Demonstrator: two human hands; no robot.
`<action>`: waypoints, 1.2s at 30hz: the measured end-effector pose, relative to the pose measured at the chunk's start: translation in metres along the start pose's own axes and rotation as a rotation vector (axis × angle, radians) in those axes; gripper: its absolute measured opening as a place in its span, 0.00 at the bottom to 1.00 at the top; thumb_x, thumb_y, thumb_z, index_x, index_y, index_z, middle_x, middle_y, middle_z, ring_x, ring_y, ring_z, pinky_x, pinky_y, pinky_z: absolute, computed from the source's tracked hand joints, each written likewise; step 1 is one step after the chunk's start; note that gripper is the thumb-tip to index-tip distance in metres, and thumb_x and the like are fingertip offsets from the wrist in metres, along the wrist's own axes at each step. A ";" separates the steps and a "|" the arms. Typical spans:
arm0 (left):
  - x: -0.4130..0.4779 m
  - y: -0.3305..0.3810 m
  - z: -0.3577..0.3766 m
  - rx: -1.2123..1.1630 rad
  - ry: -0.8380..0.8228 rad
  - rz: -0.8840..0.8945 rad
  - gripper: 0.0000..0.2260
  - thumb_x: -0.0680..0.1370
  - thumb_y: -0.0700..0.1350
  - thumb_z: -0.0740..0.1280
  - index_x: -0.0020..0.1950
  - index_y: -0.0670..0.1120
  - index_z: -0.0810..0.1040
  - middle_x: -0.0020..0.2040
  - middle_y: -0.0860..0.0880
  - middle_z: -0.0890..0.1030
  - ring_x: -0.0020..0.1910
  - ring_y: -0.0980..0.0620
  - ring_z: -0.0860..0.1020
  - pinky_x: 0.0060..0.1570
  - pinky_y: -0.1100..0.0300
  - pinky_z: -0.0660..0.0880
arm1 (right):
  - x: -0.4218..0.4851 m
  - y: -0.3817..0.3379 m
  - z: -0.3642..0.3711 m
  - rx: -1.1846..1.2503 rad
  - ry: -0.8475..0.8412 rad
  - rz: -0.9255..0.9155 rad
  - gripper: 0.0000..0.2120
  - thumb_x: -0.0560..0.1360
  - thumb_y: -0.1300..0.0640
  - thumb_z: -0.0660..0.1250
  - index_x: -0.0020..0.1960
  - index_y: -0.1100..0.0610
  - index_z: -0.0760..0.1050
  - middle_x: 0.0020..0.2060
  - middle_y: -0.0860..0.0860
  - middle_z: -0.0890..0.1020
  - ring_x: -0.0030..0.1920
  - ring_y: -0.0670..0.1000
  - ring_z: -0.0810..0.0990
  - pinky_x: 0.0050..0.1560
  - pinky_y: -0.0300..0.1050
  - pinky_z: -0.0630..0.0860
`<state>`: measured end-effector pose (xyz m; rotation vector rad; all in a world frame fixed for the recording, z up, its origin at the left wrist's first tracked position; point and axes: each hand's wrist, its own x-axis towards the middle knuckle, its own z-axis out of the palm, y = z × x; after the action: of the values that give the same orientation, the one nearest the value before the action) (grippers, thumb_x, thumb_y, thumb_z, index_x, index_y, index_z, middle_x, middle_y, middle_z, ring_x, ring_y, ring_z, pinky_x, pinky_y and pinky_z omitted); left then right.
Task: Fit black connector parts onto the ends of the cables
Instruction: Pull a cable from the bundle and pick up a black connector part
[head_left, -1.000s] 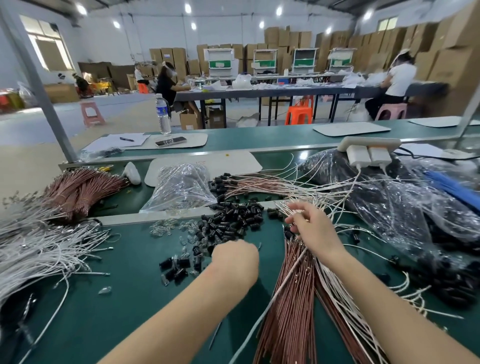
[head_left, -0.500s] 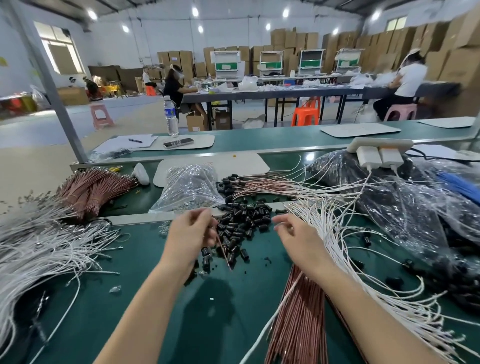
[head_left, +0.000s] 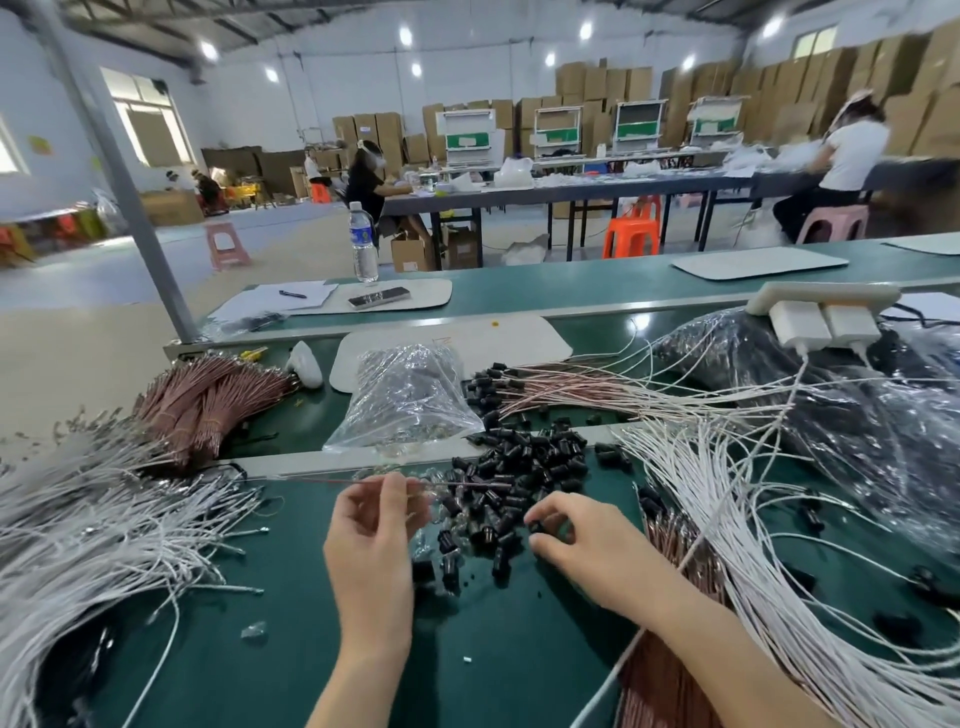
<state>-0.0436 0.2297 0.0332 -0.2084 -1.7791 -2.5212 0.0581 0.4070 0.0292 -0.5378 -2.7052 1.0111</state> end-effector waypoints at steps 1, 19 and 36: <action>-0.003 0.001 0.002 0.022 -0.022 0.034 0.06 0.79 0.48 0.69 0.50 0.46 0.80 0.44 0.45 0.86 0.43 0.48 0.85 0.44 0.58 0.82 | 0.001 0.002 0.001 0.127 0.038 0.016 0.04 0.78 0.48 0.70 0.52 0.41 0.78 0.45 0.41 0.82 0.44 0.39 0.80 0.43 0.32 0.74; -0.023 -0.004 0.017 -0.042 -0.151 -0.034 0.11 0.75 0.49 0.71 0.51 0.43 0.81 0.47 0.45 0.87 0.42 0.49 0.85 0.38 0.61 0.81 | -0.013 0.003 -0.005 1.637 0.053 0.183 0.16 0.73 0.62 0.68 0.60 0.62 0.73 0.57 0.62 0.84 0.47 0.55 0.87 0.44 0.42 0.84; -0.022 -0.005 0.014 -0.037 -0.149 0.003 0.10 0.76 0.48 0.70 0.51 0.43 0.80 0.46 0.46 0.87 0.41 0.51 0.84 0.37 0.61 0.81 | -0.016 -0.002 -0.006 1.573 0.042 0.175 0.16 0.71 0.64 0.69 0.59 0.64 0.78 0.57 0.62 0.84 0.51 0.55 0.87 0.46 0.41 0.83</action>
<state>-0.0211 0.2434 0.0301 -0.4109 -1.7806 -2.6011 0.0739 0.4030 0.0336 -0.3780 -1.0826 2.5083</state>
